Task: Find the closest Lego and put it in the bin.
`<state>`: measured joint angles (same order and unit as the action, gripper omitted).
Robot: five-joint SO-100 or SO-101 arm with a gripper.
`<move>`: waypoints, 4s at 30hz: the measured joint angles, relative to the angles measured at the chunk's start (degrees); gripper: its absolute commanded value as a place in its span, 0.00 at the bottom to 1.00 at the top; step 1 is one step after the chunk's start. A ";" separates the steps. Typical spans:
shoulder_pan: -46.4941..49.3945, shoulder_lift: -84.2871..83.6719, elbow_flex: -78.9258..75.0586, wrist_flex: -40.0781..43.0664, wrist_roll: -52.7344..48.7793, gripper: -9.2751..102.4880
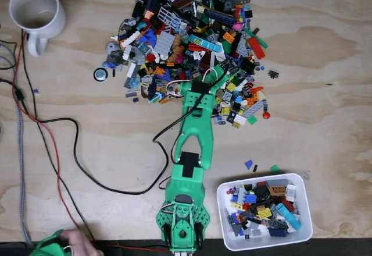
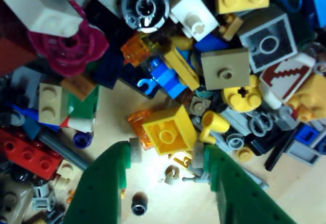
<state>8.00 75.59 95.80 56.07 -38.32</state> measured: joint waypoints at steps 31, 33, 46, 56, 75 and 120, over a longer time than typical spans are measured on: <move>3.34 -2.11 -2.81 -0.70 4.48 0.22; 3.34 -2.11 -2.81 -0.70 4.66 0.22; 3.34 -0.35 -2.81 1.58 5.01 0.12; -0.44 6.15 -3.96 11.60 4.22 0.24; 5.80 -1.23 -12.48 9.23 11.34 0.25; 2.37 2.64 -2.72 8.53 9.76 0.24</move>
<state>10.37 78.22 93.08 64.60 -28.56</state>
